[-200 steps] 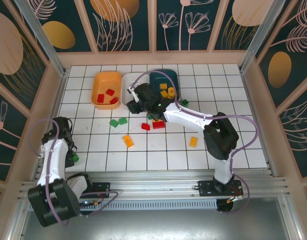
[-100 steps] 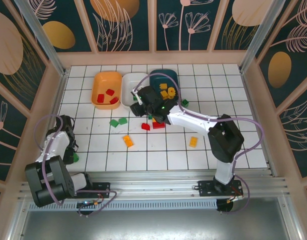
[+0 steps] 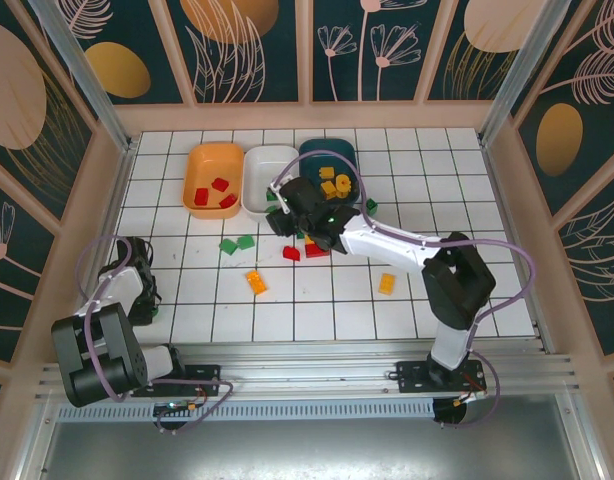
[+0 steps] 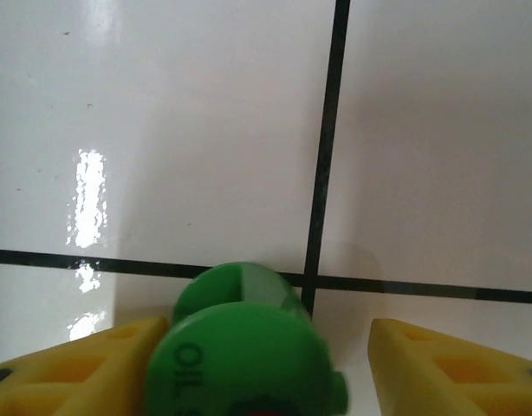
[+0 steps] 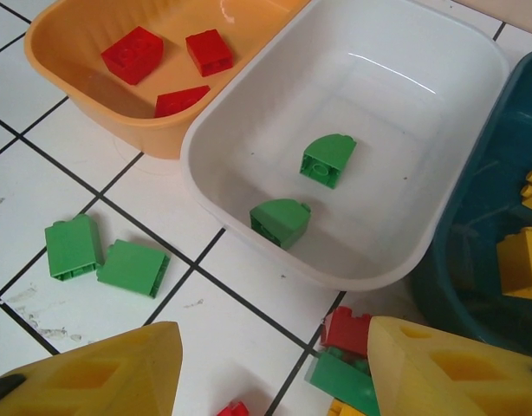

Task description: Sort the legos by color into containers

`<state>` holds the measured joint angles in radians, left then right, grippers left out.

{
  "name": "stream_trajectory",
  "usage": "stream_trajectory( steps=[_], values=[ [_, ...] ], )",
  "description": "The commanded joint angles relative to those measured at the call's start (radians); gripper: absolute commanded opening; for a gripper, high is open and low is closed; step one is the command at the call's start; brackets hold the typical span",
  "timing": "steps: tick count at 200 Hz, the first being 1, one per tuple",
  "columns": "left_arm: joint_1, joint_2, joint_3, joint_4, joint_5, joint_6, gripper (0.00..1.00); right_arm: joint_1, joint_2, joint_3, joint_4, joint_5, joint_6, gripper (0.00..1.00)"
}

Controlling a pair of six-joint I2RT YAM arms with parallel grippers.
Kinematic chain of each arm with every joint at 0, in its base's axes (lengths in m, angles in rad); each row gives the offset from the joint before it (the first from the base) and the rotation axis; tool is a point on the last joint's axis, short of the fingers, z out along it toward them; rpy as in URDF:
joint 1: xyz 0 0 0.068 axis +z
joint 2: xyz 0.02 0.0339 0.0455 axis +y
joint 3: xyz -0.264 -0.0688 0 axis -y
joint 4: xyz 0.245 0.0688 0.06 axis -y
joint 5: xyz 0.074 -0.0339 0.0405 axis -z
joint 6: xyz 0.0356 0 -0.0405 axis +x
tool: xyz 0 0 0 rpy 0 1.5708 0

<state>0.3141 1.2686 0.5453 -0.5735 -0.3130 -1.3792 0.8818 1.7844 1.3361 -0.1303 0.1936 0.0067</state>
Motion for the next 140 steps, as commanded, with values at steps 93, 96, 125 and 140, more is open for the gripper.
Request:
stream_trajectory(
  steps=[93, 96, 125, 140],
  values=[
    [0.003, -0.097, 0.035, 0.093, 0.119, 0.124, 0.24, -0.034, -0.13, -0.145, 0.095, 0.057, 0.036, 0.57],
    [0.002, -0.092, 0.038, 0.095, 0.125, 0.125, 0.23, -0.035, -0.134, -0.151, 0.098, 0.055, 0.039, 0.57],
    [-0.009, -0.048, 0.041, 0.122, 0.164, 0.13, 0.12, -0.048, -0.169, -0.187, 0.126, 0.028, 0.049, 0.57],
    [-0.033, -0.046, 0.056, 0.13, 0.189, 0.125, 0.11, -0.056, -0.174, -0.186, 0.118, 0.028, 0.046, 0.57]
  ],
)
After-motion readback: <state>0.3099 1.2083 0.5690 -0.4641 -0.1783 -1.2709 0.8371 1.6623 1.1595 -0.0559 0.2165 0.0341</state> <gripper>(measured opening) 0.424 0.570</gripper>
